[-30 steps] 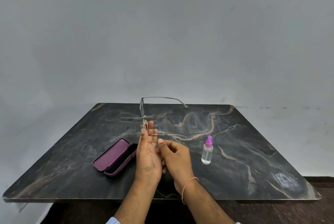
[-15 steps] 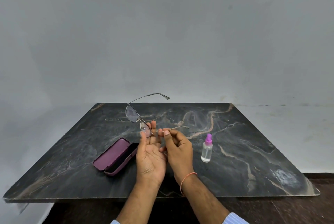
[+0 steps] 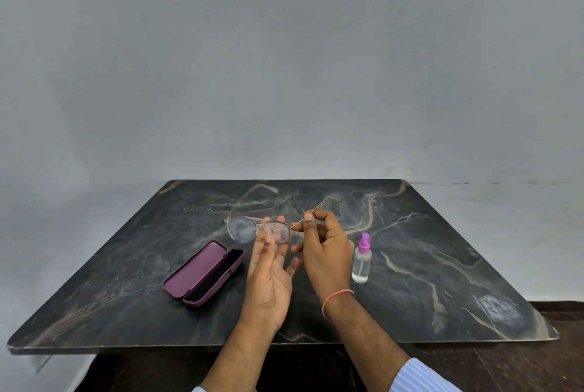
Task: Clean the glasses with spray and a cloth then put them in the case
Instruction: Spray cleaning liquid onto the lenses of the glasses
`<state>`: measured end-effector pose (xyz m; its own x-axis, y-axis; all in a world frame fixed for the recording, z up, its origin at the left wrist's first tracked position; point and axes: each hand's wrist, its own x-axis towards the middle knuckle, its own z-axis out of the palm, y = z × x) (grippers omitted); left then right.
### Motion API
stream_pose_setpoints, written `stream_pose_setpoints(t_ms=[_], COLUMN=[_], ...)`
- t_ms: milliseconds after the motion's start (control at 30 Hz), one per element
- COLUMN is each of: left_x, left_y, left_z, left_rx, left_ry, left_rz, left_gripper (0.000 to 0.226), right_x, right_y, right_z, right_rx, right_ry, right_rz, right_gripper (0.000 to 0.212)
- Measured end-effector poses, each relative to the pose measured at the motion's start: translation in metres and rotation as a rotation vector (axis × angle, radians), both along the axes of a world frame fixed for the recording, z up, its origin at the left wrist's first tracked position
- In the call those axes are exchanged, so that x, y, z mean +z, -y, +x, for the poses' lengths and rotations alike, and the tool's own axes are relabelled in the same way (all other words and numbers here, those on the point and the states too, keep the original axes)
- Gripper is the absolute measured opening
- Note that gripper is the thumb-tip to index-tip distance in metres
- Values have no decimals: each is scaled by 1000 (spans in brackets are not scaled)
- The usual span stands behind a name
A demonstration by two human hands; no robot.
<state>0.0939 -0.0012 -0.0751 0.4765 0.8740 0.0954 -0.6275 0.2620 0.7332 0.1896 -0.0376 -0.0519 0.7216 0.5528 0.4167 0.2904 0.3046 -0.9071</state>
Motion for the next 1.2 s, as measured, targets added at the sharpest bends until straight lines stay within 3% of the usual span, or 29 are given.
stream_pose_setpoints(t_ms=[133,267,433,600,867,967,1200], left_x=[-9,-27,-27,-29,-25,-20,-15], left_y=[-1,-7,2,13,22,18,-1], left_z=[-3,-10,-21,-36,-51,-52,-46], left_rx=[60,140,57,94,365,373,329], left_ry=[-84,-294,-405,-609,-653,-671,-646], left_rz=[83,248,386,620,834,905,941], left_gripper=[55,78,100,94,79,68,71], right_x=[1,-4,0,4,9,9,15], right_y=[7,11,13,16,12,12,12], right_z=[16,33,45,51,48,47,46], right_rx=[-41,-150,-276,-341,-362,-362,-296], right_ry=[47,165,350,478,450,427,186], right_rz=[-47,-72,-141,-214,-231,-217,-142], right_gripper=[8,10,10,13,12,10,9])
